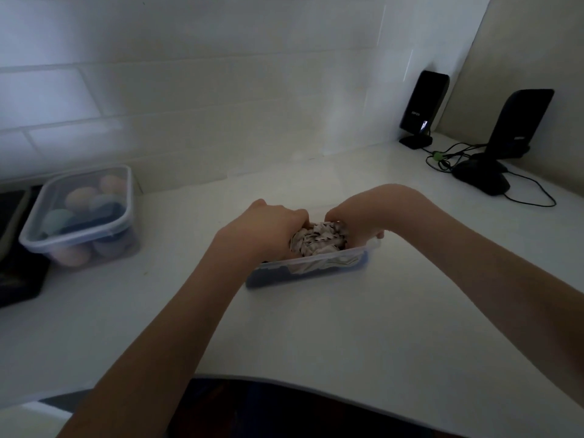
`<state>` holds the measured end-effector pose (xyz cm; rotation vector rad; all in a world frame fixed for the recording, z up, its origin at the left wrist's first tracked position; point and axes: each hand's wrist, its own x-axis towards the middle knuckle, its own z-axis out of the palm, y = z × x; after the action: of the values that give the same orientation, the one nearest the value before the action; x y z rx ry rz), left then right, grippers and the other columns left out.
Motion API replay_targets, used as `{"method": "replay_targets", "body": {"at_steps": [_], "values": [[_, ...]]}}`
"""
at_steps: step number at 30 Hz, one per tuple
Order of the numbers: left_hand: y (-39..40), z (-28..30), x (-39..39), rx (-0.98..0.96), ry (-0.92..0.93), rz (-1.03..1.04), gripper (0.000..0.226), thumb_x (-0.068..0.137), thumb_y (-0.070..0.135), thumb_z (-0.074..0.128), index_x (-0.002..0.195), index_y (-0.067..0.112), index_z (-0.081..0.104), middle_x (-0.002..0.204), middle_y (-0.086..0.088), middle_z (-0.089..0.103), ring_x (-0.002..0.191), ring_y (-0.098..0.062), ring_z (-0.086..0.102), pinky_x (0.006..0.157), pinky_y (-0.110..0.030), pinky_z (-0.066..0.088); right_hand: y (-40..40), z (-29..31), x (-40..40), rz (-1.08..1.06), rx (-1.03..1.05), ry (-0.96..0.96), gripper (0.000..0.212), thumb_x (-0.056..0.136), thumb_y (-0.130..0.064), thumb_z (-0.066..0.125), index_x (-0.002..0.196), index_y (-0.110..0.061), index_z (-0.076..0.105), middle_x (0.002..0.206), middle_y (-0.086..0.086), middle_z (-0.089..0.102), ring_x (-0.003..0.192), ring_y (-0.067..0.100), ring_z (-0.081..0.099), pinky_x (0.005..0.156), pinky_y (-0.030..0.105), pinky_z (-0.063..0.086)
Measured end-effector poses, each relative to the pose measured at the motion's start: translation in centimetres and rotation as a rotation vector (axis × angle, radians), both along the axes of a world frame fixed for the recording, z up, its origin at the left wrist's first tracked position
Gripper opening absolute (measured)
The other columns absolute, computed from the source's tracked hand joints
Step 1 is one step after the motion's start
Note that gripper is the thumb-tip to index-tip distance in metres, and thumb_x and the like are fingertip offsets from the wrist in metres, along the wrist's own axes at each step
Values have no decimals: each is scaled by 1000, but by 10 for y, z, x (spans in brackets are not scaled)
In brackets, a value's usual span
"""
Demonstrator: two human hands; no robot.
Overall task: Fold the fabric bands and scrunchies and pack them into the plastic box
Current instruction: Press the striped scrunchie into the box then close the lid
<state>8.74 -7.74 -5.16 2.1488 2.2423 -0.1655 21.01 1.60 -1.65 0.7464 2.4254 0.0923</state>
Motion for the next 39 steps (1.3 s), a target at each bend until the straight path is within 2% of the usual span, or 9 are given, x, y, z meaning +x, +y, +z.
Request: {"method": "replay_targets", "body": {"at_steps": [3,8,15,19,22,28,33,36,39], "values": [[-5,-4,-2,12,-51,13,37,92,39,45,127,27,41,116,-4,64,106,-26,53,99,-35,24,-1,-7,2,38,128,35,38,88,-32,52,125,-24,46,91,-2,51,79,19,52,68,29,41],[-6,-3,-2,14,-84,24,37,90,35,48,126,30,42,117,-1,64,108,-24,53,98,-35,24,-6,-12,8,67,267,164,25,91,-28,43,116,-27,49,82,-2,44,80,21,46,69,32,32],[-11,7,1,10,-119,22,41,89,37,52,129,31,43,123,0,60,112,-23,53,94,-33,26,8,-3,28,-48,-156,320,39,87,-28,54,126,-24,50,109,2,62,52,16,56,49,23,45],[-20,19,4,-15,-202,6,51,89,38,56,137,28,41,132,-1,53,118,-23,49,95,-32,37,16,17,44,-93,-278,445,46,84,-29,65,129,-31,52,113,-15,58,40,5,55,42,15,44],[-22,28,2,-21,-204,3,53,87,39,59,136,23,45,131,-4,54,117,-23,48,98,-35,40,17,29,47,-40,-198,517,40,80,-34,69,119,-32,61,104,-19,66,57,11,63,48,17,47],[-18,35,3,67,-169,28,55,77,36,72,127,20,55,124,-2,57,113,-22,51,97,-39,44,2,18,37,70,120,316,53,73,-44,70,123,-42,50,109,-17,59,102,15,57,75,29,40],[-9,16,6,8,-90,26,38,79,36,66,112,19,61,106,-6,65,94,-25,58,82,-37,50,3,13,26,9,69,163,55,78,-33,63,129,-38,45,123,-12,60,54,8,57,56,21,43],[-3,11,4,-36,-45,54,46,75,45,68,112,19,59,105,-5,65,95,-26,58,77,-33,44,6,12,18,-53,-30,111,57,81,-27,63,134,-31,42,128,-3,54,63,13,58,50,19,44],[1,11,1,-105,-17,78,54,72,51,70,112,18,56,107,-5,62,97,-26,56,77,-33,32,2,14,8,-84,-40,22,53,81,-28,65,130,-22,46,105,0,57,64,11,57,41,14,42]]}}
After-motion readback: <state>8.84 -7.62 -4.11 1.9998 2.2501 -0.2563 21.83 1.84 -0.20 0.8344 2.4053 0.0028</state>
